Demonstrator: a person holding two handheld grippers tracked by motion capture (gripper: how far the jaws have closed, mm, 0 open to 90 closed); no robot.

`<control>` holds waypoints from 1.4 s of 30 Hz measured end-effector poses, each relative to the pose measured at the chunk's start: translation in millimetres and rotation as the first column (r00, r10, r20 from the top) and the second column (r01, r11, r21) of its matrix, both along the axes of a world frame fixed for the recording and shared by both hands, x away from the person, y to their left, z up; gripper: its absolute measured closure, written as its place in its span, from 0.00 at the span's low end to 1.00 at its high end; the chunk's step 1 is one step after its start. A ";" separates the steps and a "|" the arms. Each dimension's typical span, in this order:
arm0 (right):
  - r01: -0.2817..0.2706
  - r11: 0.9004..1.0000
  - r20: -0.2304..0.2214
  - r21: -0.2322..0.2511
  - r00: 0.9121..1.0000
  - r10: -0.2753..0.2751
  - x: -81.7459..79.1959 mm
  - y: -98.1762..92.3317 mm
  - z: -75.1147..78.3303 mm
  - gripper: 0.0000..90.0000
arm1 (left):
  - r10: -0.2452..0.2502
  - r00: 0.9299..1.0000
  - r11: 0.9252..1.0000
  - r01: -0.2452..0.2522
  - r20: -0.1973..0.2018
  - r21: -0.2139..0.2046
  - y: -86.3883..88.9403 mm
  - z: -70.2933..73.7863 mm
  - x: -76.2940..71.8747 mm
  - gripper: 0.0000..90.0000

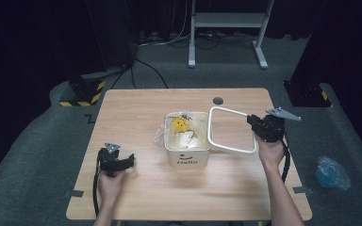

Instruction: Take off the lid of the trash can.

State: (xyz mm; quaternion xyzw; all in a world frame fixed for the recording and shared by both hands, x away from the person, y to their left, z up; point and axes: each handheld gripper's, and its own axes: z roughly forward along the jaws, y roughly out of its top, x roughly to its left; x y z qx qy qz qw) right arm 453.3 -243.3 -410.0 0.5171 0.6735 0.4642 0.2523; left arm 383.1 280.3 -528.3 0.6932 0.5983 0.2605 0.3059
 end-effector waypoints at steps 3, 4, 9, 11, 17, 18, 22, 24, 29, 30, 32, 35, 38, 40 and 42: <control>0.008 1.000 0.000 -0.002 1.000 -0.008 -1.8 -4.4 -2.8 0.85 | -0.001 1.000 1.000 0.001 -0.002 -0.001 0.0 0.0 0.0 0.20; 0.008 1.000 0.000 -0.002 1.000 -0.008 -1.8 -4.4 -2.8 0.85 | -0.001 1.000 1.000 0.001 -0.002 -0.001 0.0 0.0 0.0 0.20; 0.033 0.999 0.002 -0.003 0.999 -0.033 -5.9 -14.7 -6.7 0.85 | 0.000 1.000 1.000 0.000 0.000 0.000 0.0 0.0 0.0 0.20; 0.040 0.999 0.009 -0.013 0.999 -0.040 -7.8 -17.2 -8.3 0.85 | 0.000 1.000 1.000 0.000 0.000 0.001 0.0 0.0 0.0 0.20; 0.060 0.998 0.012 -0.030 0.998 -0.059 -11.0 -23.7 -17.2 0.85 | 0.000 1.000 1.000 0.000 0.000 0.001 0.0 0.0 0.0 0.20; 0.064 0.997 0.008 -0.030 0.998 -0.064 -11.4 -24.3 -18.5 0.85 | 0.000 1.000 1.000 0.000 0.000 0.001 0.0 0.0 0.0 0.20; 0.064 0.997 0.009 -0.038 0.998 -0.064 -12.1 -26.2 -22.4 0.85 | 0.001 1.000 1.000 -0.001 0.000 -0.001 -0.2 -0.1 0.0 0.20; 0.066 0.997 0.011 -0.044 0.998 -0.066 -12.1 -27.0 -24.3 0.85 | 0.000 1.000 1.000 0.000 0.000 0.001 -0.1 0.0 0.0 0.20; 0.075 0.996 0.007 -0.049 0.997 -0.075 -12.0 -29.1 -29.0 0.85 | 0.000 1.000 1.000 0.000 0.000 0.001 0.0 0.0 0.0 0.20; 0.078 0.996 0.006 -0.052 0.997 -0.078 -12.0 -29.6 -30.3 0.85 | 0.000 1.000 1.000 0.000 0.000 0.001 0.0 0.0 0.0 0.20; 0.082 0.995 0.002 -0.054 0.997 -0.082 -12.4 -30.5 -32.7 0.85 | 0.000 1.000 1.000 0.000 -0.001 0.001 0.0 0.0 0.0 0.20; 0.087 0.994 0.000 -0.061 0.996 -0.087 -12.3 -32.5 -36.4 0.85 | 0.000 1.000 1.000 0.000 -0.001 0.001 0.0 0.0 0.0 0.20; 0.099 0.993 -0.005 -0.065 0.995 -0.100 -12.8 -34.1 -40.2 0.85 | 0.000 1.000 1.000 0.000 -0.001 0.001 0.0 0.0 0.0 0.20; 0.102 0.992 -0.010 -0.072 0.995 -0.103 -12.8 -35.3 -43.0 0.85 | 0.000 1.000 1.000 0.000 -0.001 -0.001 -0.1 -0.1 0.0 0.20; 0.107 0.991 -0.012 -0.080 0.994 -0.108 -13.0 -36.7 -46.3 0.85 | 0.000 1.000 1.000 0.000 0.000 0.001 0.0 0.0 0.0 0.20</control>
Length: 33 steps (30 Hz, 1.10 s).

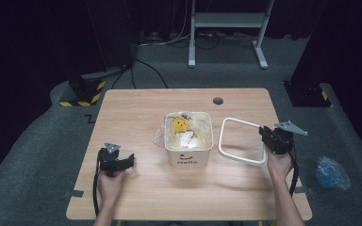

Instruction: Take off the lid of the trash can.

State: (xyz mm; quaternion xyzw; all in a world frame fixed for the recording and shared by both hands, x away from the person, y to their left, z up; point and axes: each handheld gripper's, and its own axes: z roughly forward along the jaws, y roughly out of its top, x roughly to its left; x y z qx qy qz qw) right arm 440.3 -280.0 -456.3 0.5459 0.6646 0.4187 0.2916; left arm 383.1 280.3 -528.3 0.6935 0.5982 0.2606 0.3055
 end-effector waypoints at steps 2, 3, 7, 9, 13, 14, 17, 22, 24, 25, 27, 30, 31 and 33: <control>0.003 1.000 -0.003 -0.002 1.000 -0.003 -0.2 -0.4 -1.0 0.85 | 0.000 1.000 1.000 0.000 0.000 0.000 0.0 0.0 0.0 0.20; 0.008 1.000 -0.006 -0.003 1.000 -0.008 -0.6 -1.5 -4.3 0.85 | -0.001 1.000 1.000 0.001 -0.001 0.001 0.1 0.0 0.0 0.20; 0.015 1.000 -0.013 -0.010 1.000 -0.015 -0.3 -2.9 -9.5 0.85 | 0.000 1.000 1.000 0.000 0.000 -0.001 -0.1 0.0 0.0 0.20; 0.018 1.000 -0.021 -0.014 1.000 -0.018 0.1 -3.4 -12.5 0.85 | -0.001 1.000 1.000 0.001 -0.001 0.001 0.1 0.1 0.0 0.20; 0.023 0.999 -0.034 -0.026 0.999 -0.024 1.5 -2.5 -18.1 0.85 | -0.002 1.000 1.000 0.002 -0.001 0.002 0.1 0.1 0.0 0.20; 0.023 0.999 -0.040 -0.027 0.999 -0.024 1.6 -2.2 -19.2 0.85 | -0.001 1.000 1.000 0.001 -0.001 0.001 0.1 0.1 0.0 0.20; 0.021 0.999 -0.043 -0.033 0.999 -0.022 2.0 -1.4 -21.8 0.85 | -0.001 1.000 1.000 0.001 -0.001 0.002 0.1 0.1 0.0 0.20; 0.017 0.999 -0.051 -0.041 0.998 -0.019 3.1 1.4 -27.6 0.85 | -0.001 1.000 1.000 0.001 -0.001 0.002 0.1 0.1 0.0 0.20; 0.014 0.999 -0.055 -0.047 0.998 -0.017 3.7 3.1 -29.9 0.85 | -0.001 1.000 1.000 0.001 -0.001 0.001 0.1 0.1 0.0 0.20; 0.013 0.999 -0.054 -0.050 0.998 -0.016 3.9 3.9 -30.4 0.85 | -0.001 1.000 1.000 0.001 -0.001 0.002 0.1 0.1 0.0 0.20; 0.008 0.998 -0.051 -0.058 0.999 -0.011 4.3 5.2 -31.1 0.85 | -0.001 1.000 1.000 0.001 -0.001 0.002 0.1 0.1 0.0 0.20; 0.006 0.998 -0.051 -0.060 0.999 -0.010 5.6 6.7 -33.0 0.85 | -0.002 1.000 1.000 0.002 -0.001 0.002 0.1 0.1 0.0 0.20; 0.007 0.998 -0.055 -0.059 0.998 -0.011 6.0 7.3 -33.8 0.85 | -0.001 1.000 1.000 0.001 -0.001 0.000 0.0 0.0 0.0 0.20; 0.007 0.998 -0.060 -0.059 0.998 -0.011 7.1 8.4 -35.6 0.85 | -0.001 1.000 1.000 0.001 -0.001 0.002 0.1 0.1 0.0 0.20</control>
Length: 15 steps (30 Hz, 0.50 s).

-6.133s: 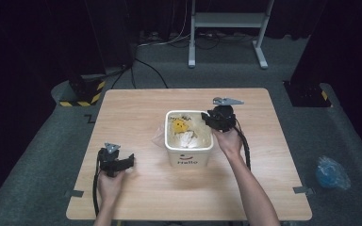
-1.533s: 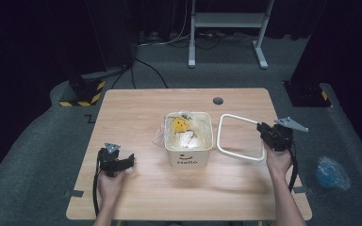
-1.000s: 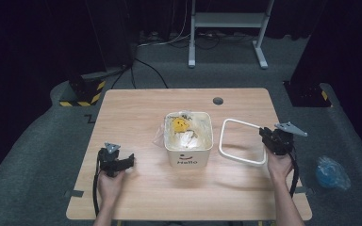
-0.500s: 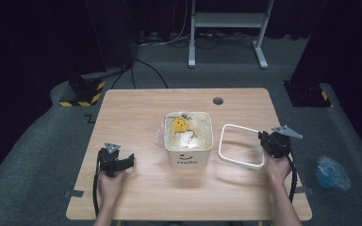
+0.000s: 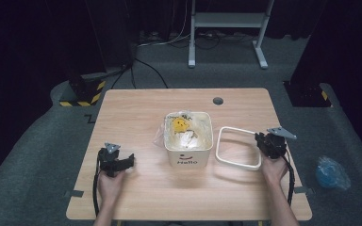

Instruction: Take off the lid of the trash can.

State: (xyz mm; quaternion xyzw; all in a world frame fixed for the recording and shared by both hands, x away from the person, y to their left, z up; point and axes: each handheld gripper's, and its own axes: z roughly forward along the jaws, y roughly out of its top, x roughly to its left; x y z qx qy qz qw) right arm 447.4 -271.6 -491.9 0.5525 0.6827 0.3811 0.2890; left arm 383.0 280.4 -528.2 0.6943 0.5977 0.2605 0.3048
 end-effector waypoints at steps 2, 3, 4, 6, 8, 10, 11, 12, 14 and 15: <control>-0.001 1.000 -0.001 -0.006 1.000 0.001 0.7 1.0 -1.3 0.85 | 0.000 1.000 1.000 0.000 0.000 0.000 0.0 0.0 0.0 0.20; -0.002 1.000 0.000 -0.005 1.000 0.002 1.0 1.4 -1.8 0.85 | 0.000 1.000 1.000 0.000 0.000 0.000 0.0 0.0 0.0 0.20; -0.002 1.000 0.000 -0.005 1.000 0.002 1.0 1.4 -1.8 0.85 | 0.000 1.000 1.000 0.000 0.000 0.000 0.0 0.0 0.0 0.20; 0.000 1.000 -0.003 -0.006 1.000 0.000 1.9 2.2 -3.0 0.85 | 0.000 1.000 1.000 0.000 0.000 0.000 0.0 0.0 0.0 0.20; 0.001 1.000 -0.007 -0.009 1.000 -0.001 2.4 2.6 -4.1 0.85 | 0.000 1.000 1.000 0.000 0.000 0.000 0.0 0.0 0.0 0.20; -0.002 1.000 -0.008 -0.011 1.000 0.002 3.0 2.9 -5.2 0.85 | 0.000 1.000 1.000 0.000 0.000 0.000 0.0 0.0 0.0 0.20; -0.002 1.000 -0.009 -0.012 1.000 0.002 3.1 3.3 -5.6 0.85 | 0.002 1.000 1.000 -0.002 0.001 -0.004 -0.3 -0.2 0.0 0.20; -0.002 1.000 -0.006 -0.014 1.000 0.002 3.3 3.8 -6.1 0.85 | 0.000 1.000 1.000 0.000 0.000 0.000 0.0 0.0 0.0 0.20; -0.002 1.000 -0.007 -0.016 1.000 0.002 3.4 4.1 -6.2 0.85 | 0.002 1.000 1.000 -0.002 0.002 -0.002 -0.2 -0.1 0.0 0.20; -0.005 1.000 -0.007 -0.020 1.000 0.004 3.9 4.9 -7.0 0.85 | 0.002 1.000 1.000 -0.002 0.001 -0.002 -0.1 -0.1 0.0 0.20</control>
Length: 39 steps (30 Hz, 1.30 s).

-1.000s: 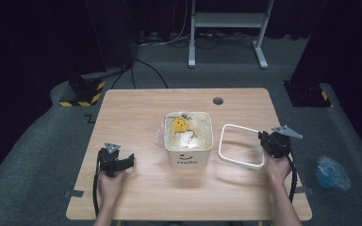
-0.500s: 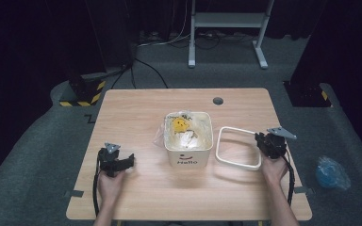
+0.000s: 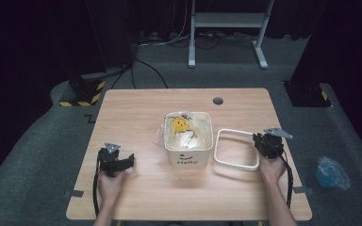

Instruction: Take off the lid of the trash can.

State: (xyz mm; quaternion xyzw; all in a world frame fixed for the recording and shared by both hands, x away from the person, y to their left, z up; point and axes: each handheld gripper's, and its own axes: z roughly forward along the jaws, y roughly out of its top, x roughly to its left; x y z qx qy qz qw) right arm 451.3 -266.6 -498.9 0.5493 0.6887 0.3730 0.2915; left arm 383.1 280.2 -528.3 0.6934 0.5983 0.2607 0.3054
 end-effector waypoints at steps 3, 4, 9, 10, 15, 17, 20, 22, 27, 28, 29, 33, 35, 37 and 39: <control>0.002 1.000 -0.001 -0.002 1.000 -0.002 0.6 0.5 -1.1 0.85 | -0.002 1.000 1.000 0.002 -0.001 0.002 0.2 0.1 0.0 0.20; 0.000 1.000 -0.004 -0.004 1.000 0.000 1.2 0.6 -2.1 0.85 | -0.002 1.000 1.000 0.002 -0.001 0.002 0.2 0.1 0.0 0.20; -0.007 1.000 -0.004 -0.012 1.000 0.007 2.1 1.4 -3.5 0.85 | -0.001 1.000 1.000 0.001 -0.001 0.001 0.1 0.1 0.0 0.20; -0.009 1.000 -0.004 -0.013 1.000 0.009 2.3 1.6 -3.7 0.85 | -0.002 1.000 1.000 0.002 -0.001 0.002 0.1 0.1 0.0 0.20; -0.009 1.000 -0.006 -0.015 1.000 0.009 3.3 2.2 -5.5 0.85 | -0.001 1.000 1.000 0.001 -0.001 0.001 0.1 0.1 0.0 0.20; -0.011 1.000 -0.007 -0.016 1.000 0.011 3.7 2.1 -5.9 0.85 | -0.002 1.000 1.000 0.002 -0.001 0.002 0.2 0.1 0.0 0.20; -0.013 1.000 -0.008 -0.015 1.000 0.013 3.9 2.6 -6.2 0.85 | 0.000 1.000 1.000 0.000 0.000 0.001 0.0 0.0 0.0 0.20; -0.013 1.000 -0.010 -0.014 1.000 0.013 4.0 2.8 -6.6 0.85 | -0.001 1.000 1.000 0.001 -0.001 0.001 0.1 0.1 0.0 0.20; -0.009 1.000 -0.012 0.009 1.000 0.009 5.1 1.6 -7.4 0.91 | -0.001 1.000 1.000 0.001 -0.001 0.001 0.1 0.1 0.0 0.20; -0.009 1.000 -0.014 0.006 1.000 0.009 5.2 1.5 -7.6 0.91 | -0.002 1.000 1.000 0.002 -0.001 0.001 0.1 0.1 0.0 0.20; -0.008 1.000 -0.016 0.004 1.000 0.008 5.1 1.4 -7.7 0.91 | -0.002 1.000 1.000 0.002 -0.001 0.002 0.1 0.1 0.0 0.20; -0.011 1.000 -0.023 0.004 1.000 0.011 4.9 1.4 -8.3 0.91 | -0.002 1.000 1.000 0.002 -0.001 0.002 0.1 0.1 0.0 0.20; -0.014 1.000 -0.024 0.007 1.000 0.014 4.7 2.0 -8.1 0.91 | -0.002 1.000 1.000 0.002 -0.001 0.002 0.1 0.1 0.0 0.20; -0.019 1.000 -0.026 0.010 0.999 0.020 4.3 3.2 -8.0 0.89 | -0.002 1.000 1.000 0.002 -0.001 0.002 0.1 0.1 0.0 0.20; -0.023 1.000 -0.028 0.011 0.999 0.024 3.9 4.2 -8.2 0.86 | -0.002 1.000 1.000 0.002 -0.001 0.002 0.1 0.1 -0.1 0.20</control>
